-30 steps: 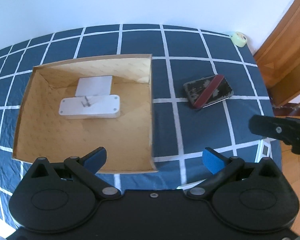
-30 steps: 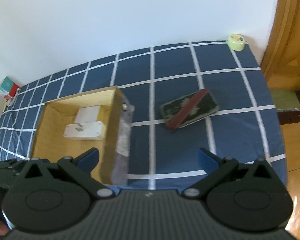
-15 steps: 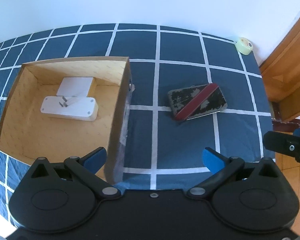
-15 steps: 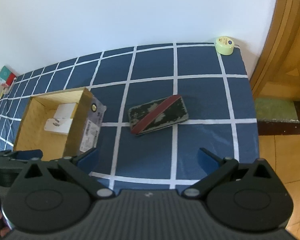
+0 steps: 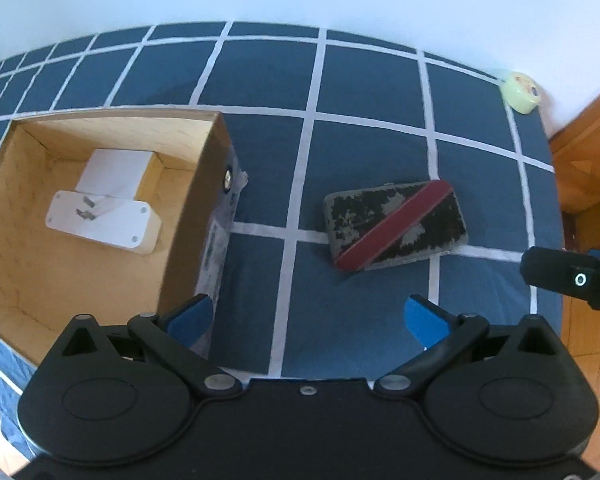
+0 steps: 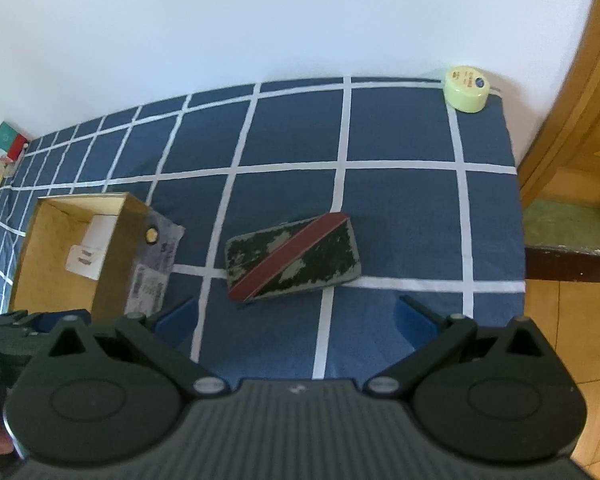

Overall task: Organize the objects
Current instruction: 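Move the right gripper toward the grey-black case with red strap, then close the right gripper on the grey-black case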

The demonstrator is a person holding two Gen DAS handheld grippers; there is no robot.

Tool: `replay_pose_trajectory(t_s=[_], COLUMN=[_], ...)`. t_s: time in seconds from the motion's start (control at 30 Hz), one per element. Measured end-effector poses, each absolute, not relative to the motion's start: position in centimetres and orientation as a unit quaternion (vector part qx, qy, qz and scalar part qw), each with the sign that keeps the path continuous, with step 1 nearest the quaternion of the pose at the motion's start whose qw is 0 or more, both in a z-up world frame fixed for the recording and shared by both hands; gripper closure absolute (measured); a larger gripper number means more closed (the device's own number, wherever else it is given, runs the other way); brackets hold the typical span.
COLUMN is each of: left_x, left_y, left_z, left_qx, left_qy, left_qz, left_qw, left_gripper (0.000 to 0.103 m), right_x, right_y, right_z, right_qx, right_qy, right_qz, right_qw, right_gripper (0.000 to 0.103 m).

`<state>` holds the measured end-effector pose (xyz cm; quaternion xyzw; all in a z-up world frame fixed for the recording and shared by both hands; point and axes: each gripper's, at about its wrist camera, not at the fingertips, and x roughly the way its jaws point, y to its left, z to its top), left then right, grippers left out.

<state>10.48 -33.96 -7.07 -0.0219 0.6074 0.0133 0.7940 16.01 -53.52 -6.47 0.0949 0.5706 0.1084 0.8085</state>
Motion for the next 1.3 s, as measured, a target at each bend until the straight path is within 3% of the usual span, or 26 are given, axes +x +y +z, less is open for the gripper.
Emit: replay_pose_trajectory(t_s=[0.6,0.93,1.03,1.13,1.3], left_x=[17.3,18.1,18.2,18.1,18.2], left_y=[-35.6,-36.1,-36.2,-36.2,-36.1], left_z=[-16.8,-18.9,-19.0,-19.1,-19.1], left_qx=[-0.061,-0.084,-0.092,-0.094,-0.121], left_qy=[0.663,0.671,0.671,0.669,0.671], left_qz=[0.038,0.012,0.005,-0.004,-0.019], left_qw=[0.745,0.736,0.736,0.737,0.731], left_gripper=[0.000,0.000,0.001,0.003,0.016], right_x=[25.8,27.0,27.2,27.4,27.5], right_y=[-52.3,-51.1,-51.0,-51.0,-50.8], right_z=[-18.0,-20.6,-20.9,-20.9,-20.8], right_qx=[0.063,0.051,0.045,0.046,0.042], right_qy=[0.646,0.652,0.655,0.655,0.655], right_qz=[0.144,0.150,0.152,0.153,0.155], right_qw=[0.747,0.741,0.739,0.739,0.738], right_gripper=[0.001,0.003,0.009,0.013,0.019])
